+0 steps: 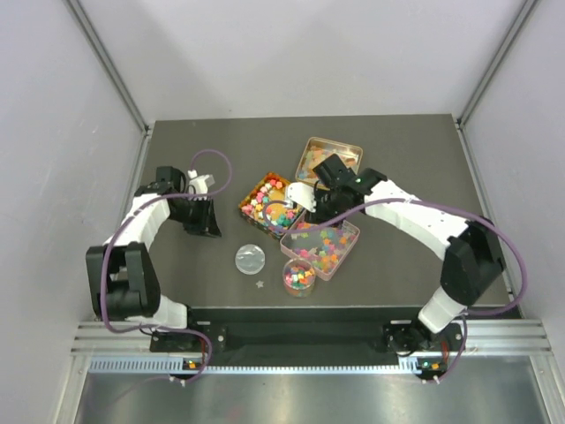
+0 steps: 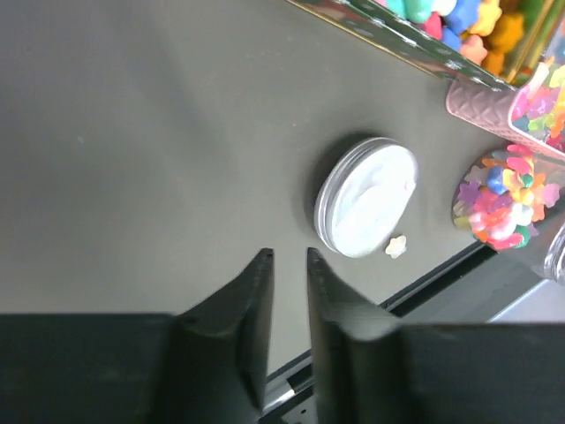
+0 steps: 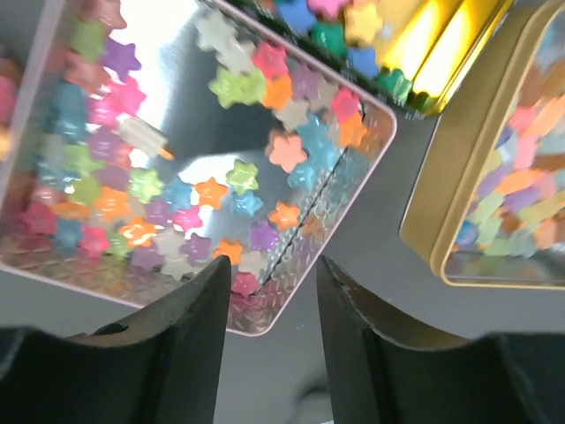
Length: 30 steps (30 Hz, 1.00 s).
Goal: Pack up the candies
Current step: Move the storage box to the center of the board.
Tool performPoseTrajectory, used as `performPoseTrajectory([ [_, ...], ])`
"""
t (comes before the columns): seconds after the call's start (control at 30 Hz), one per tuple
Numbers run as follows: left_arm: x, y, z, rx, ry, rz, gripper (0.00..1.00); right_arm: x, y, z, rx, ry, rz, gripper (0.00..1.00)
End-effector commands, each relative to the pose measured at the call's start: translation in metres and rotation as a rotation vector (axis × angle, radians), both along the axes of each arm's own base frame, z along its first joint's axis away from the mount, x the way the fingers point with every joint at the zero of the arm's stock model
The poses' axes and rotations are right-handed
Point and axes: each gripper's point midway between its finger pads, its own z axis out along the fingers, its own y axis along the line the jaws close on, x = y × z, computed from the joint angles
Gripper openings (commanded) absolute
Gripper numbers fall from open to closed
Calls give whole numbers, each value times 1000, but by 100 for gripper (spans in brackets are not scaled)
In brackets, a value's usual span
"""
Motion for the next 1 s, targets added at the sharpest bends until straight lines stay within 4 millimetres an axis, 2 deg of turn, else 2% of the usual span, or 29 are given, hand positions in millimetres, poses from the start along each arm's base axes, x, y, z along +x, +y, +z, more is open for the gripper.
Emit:
performPoseTrajectory([
  [0.0,20,-2,10,-22,-19,-27,20,33,-3,-16,-12,-3,-59,40],
  [0.03,21,-4,9,-31,-15,-31,16,39,-5,-26,-29,15,-72,38],
  [0.1,22,-7,4,-51,5,-46,1,46,-4,-28,-34,14,-74,29],
  [0.13,23,-10,3,-58,9,-52,0,48,-4,-34,-44,22,-68,27],
  [0.3,28,-25,-15,-42,55,-134,0,49,1,-47,-40,45,-62,25],
  [0.33,31,-34,-14,-40,49,-164,0,50,0,-52,-51,54,-67,25],
  [0.43,35,-45,-29,-41,104,-209,0,56,-2,-62,-82,47,-79,25],
  [0.53,44,-57,-34,-57,125,-240,0,65,-8,-70,-123,38,-101,24],
  [0.7,48,-78,-32,-70,139,-304,0,89,-21,-79,-156,18,-155,24],
  [0.8,49,-93,-32,-62,145,-360,0,109,-32,-81,-185,-13,-203,24],
  [0.97,41,-117,-42,-65,179,-428,0,141,-37,-75,-173,-54,-242,25],
])
